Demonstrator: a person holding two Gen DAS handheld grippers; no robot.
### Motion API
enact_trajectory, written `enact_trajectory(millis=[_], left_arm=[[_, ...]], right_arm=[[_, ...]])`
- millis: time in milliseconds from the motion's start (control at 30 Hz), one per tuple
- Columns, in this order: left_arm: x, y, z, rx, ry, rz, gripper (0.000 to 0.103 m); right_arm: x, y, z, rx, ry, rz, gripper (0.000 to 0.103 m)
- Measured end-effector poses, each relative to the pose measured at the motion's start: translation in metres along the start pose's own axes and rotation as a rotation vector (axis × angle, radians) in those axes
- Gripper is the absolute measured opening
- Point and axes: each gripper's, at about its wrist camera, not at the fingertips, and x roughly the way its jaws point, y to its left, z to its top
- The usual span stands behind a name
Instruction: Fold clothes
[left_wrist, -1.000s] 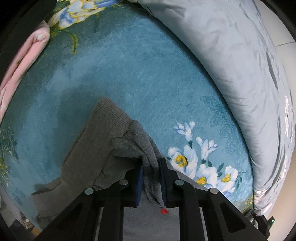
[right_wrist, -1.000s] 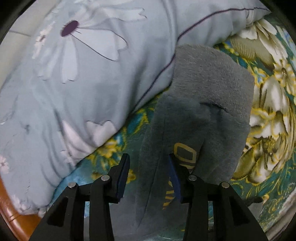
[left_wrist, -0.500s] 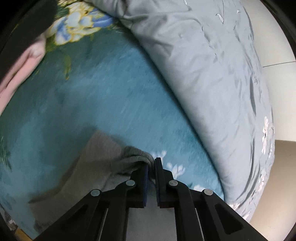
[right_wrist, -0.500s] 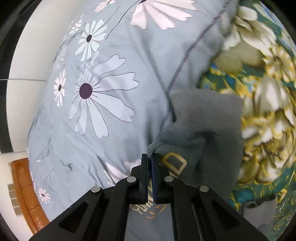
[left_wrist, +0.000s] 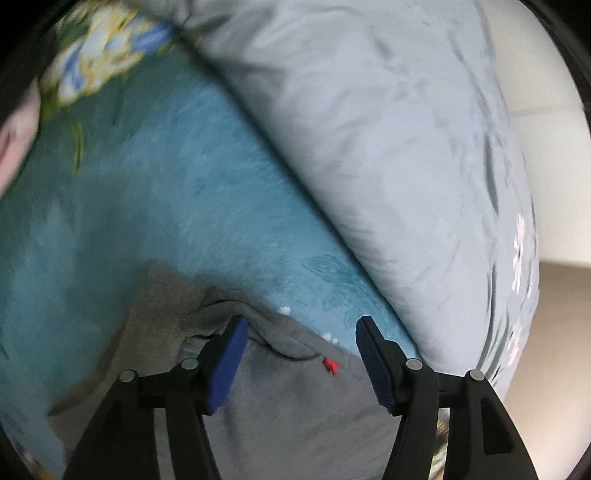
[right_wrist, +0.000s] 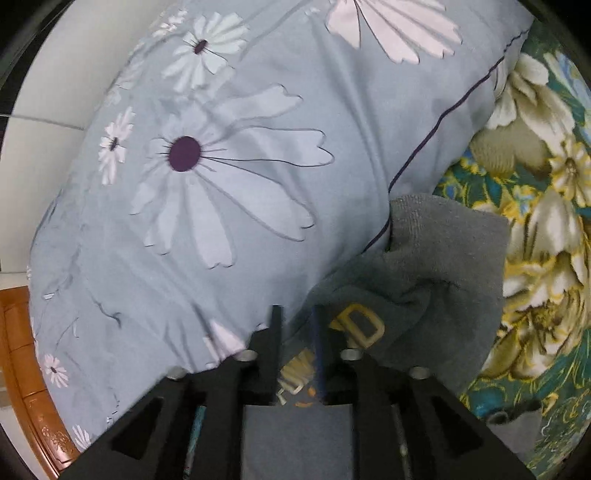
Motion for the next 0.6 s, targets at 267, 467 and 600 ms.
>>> enact_trajectory(millis=[267,467,600], left_arm=[[-0.073,0.042,-0.039,0.241,-0.108,0.027,0.071],[-0.091,0.101,-0.084,0.226,-0.095,0.026,0.072],[-0.104,0.136,-0.112,0.187,-0.072,0.026,0.072]], right_arm=[[-0.038,0.026,-0.048,-0.058,-0.031,-0.012,0.055],[-0.061,0.033,-0.101,-0.085,-0.030,-0.053,0.057],[-0.068,0.036,-0.123,-0.120,-0.005,-0.094,0.072]])
